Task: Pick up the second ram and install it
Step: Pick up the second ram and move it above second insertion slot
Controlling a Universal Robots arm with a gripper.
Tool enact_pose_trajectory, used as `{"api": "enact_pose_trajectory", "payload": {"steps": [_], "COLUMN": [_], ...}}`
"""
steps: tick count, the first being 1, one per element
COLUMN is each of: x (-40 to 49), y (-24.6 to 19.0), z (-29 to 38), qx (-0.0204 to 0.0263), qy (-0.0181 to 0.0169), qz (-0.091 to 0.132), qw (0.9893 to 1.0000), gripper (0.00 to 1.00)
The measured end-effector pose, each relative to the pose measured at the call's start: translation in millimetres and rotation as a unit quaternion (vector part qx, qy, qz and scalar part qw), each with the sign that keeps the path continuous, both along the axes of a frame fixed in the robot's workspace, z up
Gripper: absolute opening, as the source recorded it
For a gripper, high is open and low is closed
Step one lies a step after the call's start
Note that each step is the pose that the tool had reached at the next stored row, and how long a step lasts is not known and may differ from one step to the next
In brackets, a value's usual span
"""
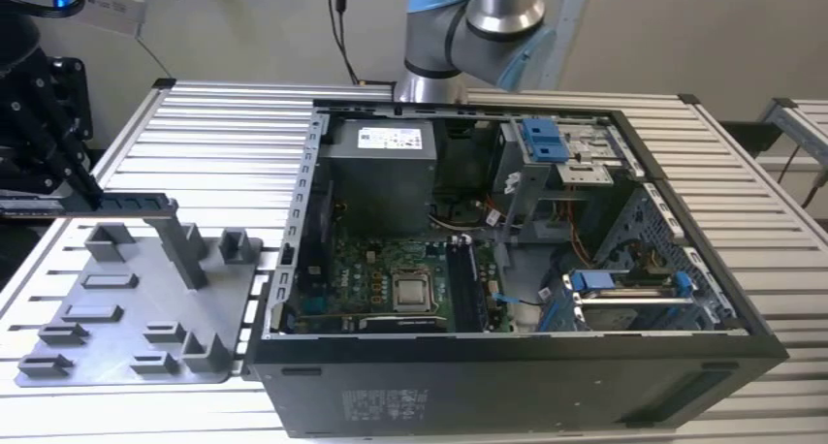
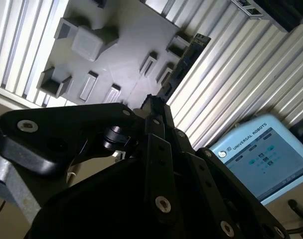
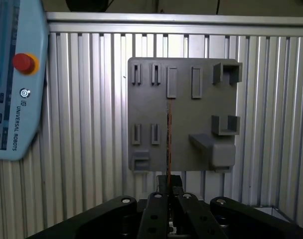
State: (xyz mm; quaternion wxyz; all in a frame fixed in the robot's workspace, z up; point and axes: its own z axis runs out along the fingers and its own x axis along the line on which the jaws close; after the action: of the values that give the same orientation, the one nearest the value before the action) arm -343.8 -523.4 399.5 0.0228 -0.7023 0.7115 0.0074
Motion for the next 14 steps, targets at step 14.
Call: {"api": "enact_pose_trajectory", "payload": {"steps": [14], "x": [48.3], "y": [0.0], "z": [0.0], "qx": [0.0], "qy": [0.0001], "qz": [0.0], "qw": [1.0], "gripper": [0.14]}}
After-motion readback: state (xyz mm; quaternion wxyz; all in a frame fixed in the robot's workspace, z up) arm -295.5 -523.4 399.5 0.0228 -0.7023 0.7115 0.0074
